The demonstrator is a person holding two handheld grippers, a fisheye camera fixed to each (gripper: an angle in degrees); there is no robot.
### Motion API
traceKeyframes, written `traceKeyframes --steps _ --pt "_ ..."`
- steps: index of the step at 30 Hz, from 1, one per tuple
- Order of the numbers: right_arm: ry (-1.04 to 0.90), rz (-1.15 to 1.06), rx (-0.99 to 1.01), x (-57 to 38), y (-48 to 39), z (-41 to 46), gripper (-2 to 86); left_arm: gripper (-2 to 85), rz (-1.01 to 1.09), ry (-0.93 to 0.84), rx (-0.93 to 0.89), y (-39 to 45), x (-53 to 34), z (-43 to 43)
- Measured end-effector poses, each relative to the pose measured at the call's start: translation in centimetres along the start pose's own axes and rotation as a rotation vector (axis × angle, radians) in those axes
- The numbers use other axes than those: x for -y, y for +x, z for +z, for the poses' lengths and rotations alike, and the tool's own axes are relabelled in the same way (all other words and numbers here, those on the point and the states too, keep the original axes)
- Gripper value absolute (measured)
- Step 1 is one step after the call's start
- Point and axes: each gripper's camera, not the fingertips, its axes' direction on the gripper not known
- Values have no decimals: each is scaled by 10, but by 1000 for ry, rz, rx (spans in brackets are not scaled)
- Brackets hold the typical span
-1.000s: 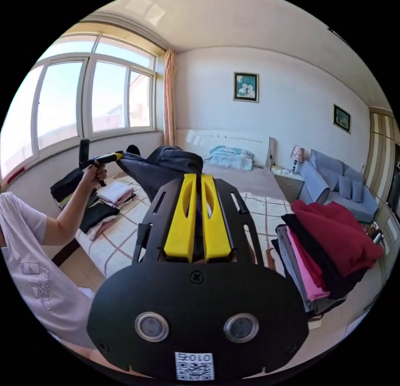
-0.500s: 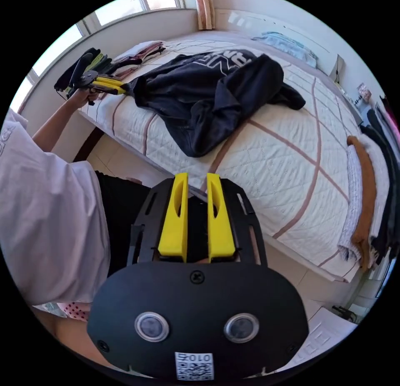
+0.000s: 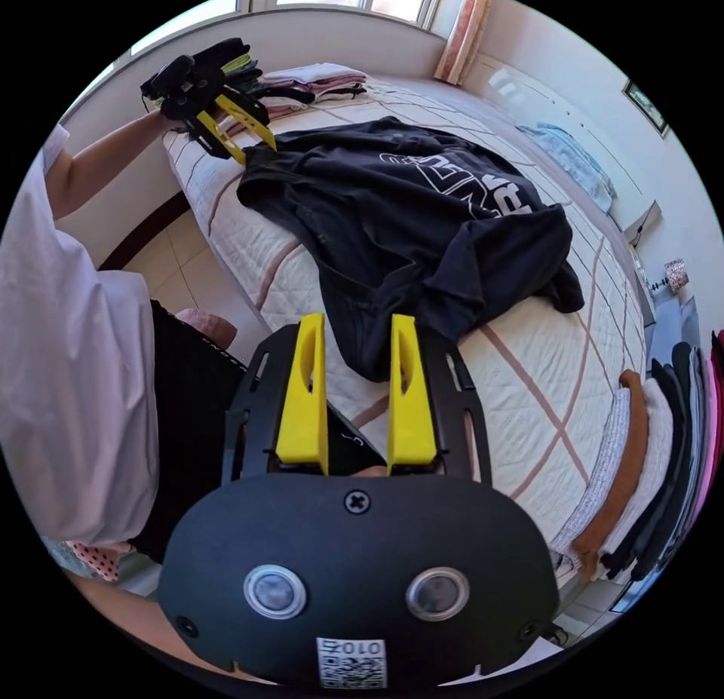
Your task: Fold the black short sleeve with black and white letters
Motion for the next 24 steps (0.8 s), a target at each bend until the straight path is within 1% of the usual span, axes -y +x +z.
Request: traceKeyframes --steps 2,4,6,8,9,11,14,16,19,24 --pt "-3 9 19 -3 2 0 121 10 21 -64 -45 4 5 8" --pt "8 14 14 -9 3 -4 121 4 -39 -55 -78 -6 7 1" --pt "25 16 -23 -21 2 -12 122 1 -177 48 -68 -27 3 -26" --pt "53 30 -45 -30 2 -18 123 -1 -355 272 -53 -59 -12 -79" --pt "84 42 -54 -35 2 -23 124 -1 -392 327 -44 -66 -17 -92" --pt "140 51 -65 -41 1 -30 125 -2 -502 507 6 -88 -30 -139" --pt "203 57 -114 -42 -1 -39 126 -2 -537 660 9 -105 -33 -184" --pt "243 70 -136 -42 -1 -45 126 -2 -543 706 6 -110 -24 -205" --pt "357 85 -142 -45 -8 -59 125 -2 -520 763 -3 -111 3 -239" --pt "560 62 -183 -63 -38 -102 123 -2 -415 832 3 -99 57 -296"
